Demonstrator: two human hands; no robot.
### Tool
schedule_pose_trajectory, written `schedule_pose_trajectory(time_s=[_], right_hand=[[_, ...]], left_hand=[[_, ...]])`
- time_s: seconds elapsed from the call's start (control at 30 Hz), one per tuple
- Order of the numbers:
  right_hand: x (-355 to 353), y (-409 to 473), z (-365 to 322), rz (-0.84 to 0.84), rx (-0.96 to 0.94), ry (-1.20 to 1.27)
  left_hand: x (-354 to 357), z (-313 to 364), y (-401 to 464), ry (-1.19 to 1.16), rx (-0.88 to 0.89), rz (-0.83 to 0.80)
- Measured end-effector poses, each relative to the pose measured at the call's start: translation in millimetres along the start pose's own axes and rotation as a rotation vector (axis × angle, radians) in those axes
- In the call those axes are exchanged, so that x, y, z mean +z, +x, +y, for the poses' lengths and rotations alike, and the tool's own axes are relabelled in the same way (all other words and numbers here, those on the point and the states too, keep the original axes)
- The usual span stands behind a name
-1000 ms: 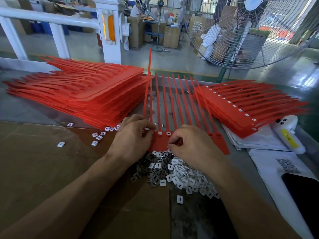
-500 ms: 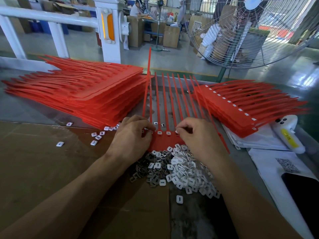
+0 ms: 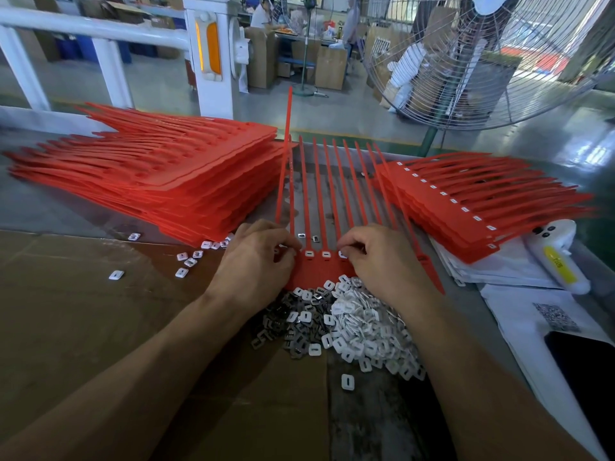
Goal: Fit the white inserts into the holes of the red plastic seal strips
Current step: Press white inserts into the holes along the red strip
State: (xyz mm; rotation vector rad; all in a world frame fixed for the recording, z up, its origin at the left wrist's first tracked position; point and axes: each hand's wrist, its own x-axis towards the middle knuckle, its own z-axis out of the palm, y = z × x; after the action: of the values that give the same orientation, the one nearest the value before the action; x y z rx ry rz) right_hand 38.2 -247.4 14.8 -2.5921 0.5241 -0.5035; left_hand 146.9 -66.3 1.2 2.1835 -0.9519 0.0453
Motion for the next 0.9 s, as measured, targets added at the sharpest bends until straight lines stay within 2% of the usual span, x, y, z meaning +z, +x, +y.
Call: schedule_pose_trajectory(time_s=[0.27,0.47,0.63,0.9], right_hand=[[-5,-8,1,0.027,0.015,0.03],[-8,-13,1,-0.026,-0.049,-0.077],[-8,-11,-3,-0.134,-0.09,-0.264],[-11,-11,-11,-0.138,-0.126,-0.4]], left_hand=[[0,-2,-1,-0.007,0.006,0.005],[2,-3,-1,0.006,0.017,0.01],[2,-4,0,0.02,0.031,0.014],[3,-5,0,0.04,0.039,0.019]])
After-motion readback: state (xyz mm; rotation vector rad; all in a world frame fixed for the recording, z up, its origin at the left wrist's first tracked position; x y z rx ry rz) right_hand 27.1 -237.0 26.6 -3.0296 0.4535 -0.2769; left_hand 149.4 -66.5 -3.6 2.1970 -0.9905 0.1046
